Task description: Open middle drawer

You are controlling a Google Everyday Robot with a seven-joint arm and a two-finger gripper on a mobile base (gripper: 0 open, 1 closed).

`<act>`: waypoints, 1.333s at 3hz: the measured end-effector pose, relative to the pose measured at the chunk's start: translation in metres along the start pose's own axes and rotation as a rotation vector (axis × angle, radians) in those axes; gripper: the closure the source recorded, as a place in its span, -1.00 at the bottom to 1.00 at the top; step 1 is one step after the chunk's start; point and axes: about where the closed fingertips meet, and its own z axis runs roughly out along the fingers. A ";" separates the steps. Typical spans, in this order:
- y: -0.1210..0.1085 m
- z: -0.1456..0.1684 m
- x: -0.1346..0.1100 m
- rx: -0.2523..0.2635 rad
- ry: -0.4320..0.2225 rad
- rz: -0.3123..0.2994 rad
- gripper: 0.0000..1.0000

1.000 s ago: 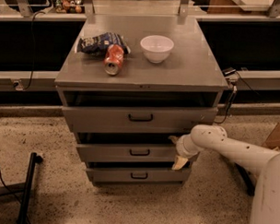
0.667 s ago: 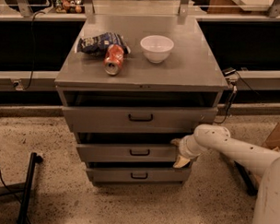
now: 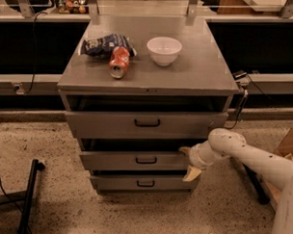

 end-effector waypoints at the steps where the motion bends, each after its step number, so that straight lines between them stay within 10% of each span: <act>1: 0.019 -0.001 0.000 -0.067 -0.022 0.006 -0.38; 4: 0.090 -0.025 -0.021 -0.223 -0.094 -0.024 -0.36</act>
Offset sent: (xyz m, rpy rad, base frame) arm -0.0565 -0.0043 0.0016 0.0316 0.1703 0.0900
